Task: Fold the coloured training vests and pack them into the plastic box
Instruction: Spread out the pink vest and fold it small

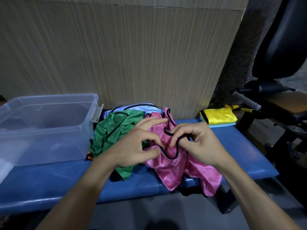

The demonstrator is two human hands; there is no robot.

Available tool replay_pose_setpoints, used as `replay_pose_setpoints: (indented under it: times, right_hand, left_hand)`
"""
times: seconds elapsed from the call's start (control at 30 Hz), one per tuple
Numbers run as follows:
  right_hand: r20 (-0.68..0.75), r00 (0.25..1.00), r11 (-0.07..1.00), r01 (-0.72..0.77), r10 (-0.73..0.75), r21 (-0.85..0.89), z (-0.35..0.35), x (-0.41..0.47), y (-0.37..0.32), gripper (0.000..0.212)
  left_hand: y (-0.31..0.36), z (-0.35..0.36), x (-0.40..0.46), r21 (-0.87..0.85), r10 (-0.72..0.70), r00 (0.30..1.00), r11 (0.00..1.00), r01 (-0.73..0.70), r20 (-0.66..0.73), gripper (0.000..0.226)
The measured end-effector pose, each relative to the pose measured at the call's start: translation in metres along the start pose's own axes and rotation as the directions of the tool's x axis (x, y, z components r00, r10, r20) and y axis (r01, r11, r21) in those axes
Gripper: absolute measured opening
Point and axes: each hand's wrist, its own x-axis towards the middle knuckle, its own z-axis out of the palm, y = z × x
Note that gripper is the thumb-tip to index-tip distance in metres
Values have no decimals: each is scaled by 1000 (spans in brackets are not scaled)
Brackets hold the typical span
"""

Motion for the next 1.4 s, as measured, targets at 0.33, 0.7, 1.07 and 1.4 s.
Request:
replay_pose_setpoints:
  times: [0.33,0.7,1.07,1.4]
  right_hand:
    - [-76,996,999,-40,41,15,-26,-6,-4,21]
    - [-133,991,1000,16,-15,8,-68,13,-70,12]
    - [-233,961,902,231,-152,366,-91,50,-200,59]
    - [98,995,928,-16,-22,372,-72,60,-194,40]
  left_hand:
    - [7,-3,6,-111,-41,998,993,34,-56,14]
    - [118,-114,46,-349,-15,940,930,-111,-340,18]
    - [242,-229,41,86,211,784,976,-199,-583,13]
    - [186,-244,27,427,159,790,893,141,-592,15]
